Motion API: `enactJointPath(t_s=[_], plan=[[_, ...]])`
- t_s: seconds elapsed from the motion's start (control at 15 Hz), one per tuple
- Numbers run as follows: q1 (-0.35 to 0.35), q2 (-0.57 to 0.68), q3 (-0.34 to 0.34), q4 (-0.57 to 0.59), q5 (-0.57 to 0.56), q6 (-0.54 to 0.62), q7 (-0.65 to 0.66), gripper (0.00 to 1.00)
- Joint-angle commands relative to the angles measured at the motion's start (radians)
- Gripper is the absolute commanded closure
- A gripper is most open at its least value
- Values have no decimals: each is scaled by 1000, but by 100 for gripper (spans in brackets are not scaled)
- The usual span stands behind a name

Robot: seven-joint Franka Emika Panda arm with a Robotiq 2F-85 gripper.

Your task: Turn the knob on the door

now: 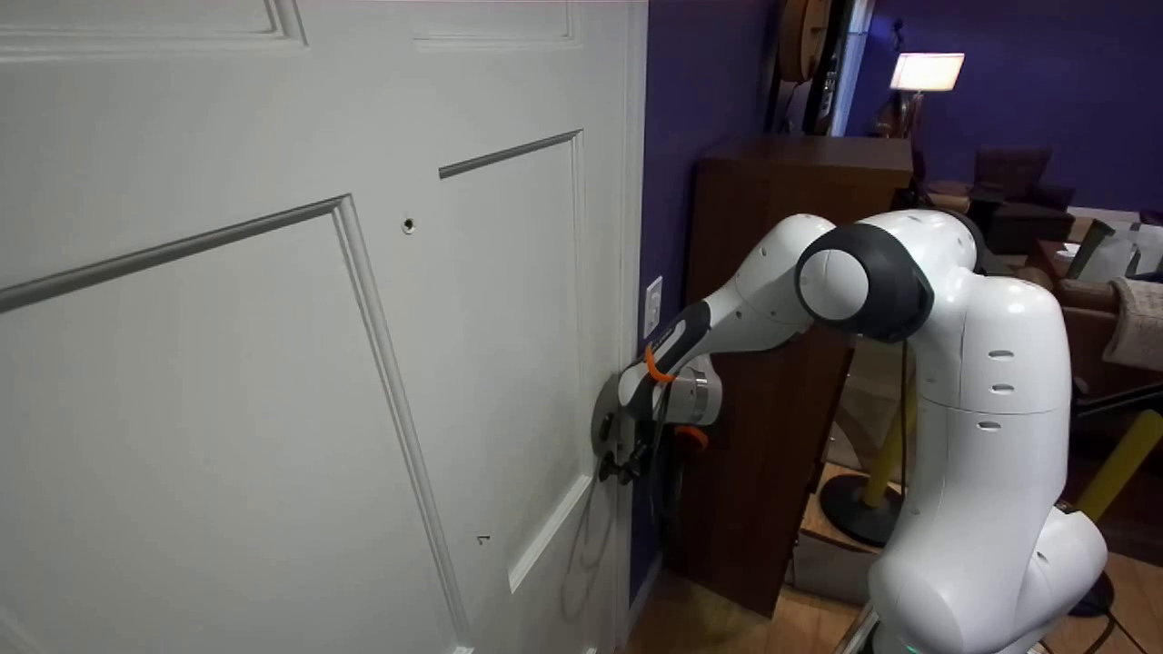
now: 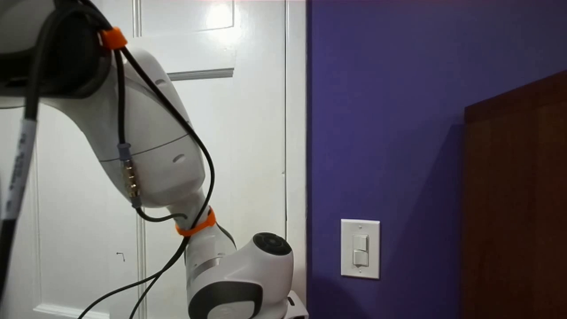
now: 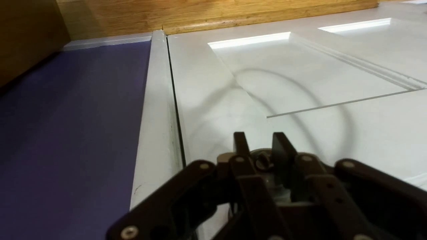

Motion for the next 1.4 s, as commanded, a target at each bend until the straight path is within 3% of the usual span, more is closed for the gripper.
enactJointPath(t_s=[0.0, 0.47, 0.8, 0.87, 1.07, 1.33], plan=[[3, 2, -9, 10, -11, -22, 21, 100], [-1, 4, -8, 14, 6, -26, 19, 100], [-58, 10, 35, 30, 144, -40, -39, 100], [-52, 10, 27, 30, 146, -39, -38, 74], [-42, 11, 18, 35, 147, -39, -36, 60], [-13, 8, -16, 27, 73, -68, -5, 33]])
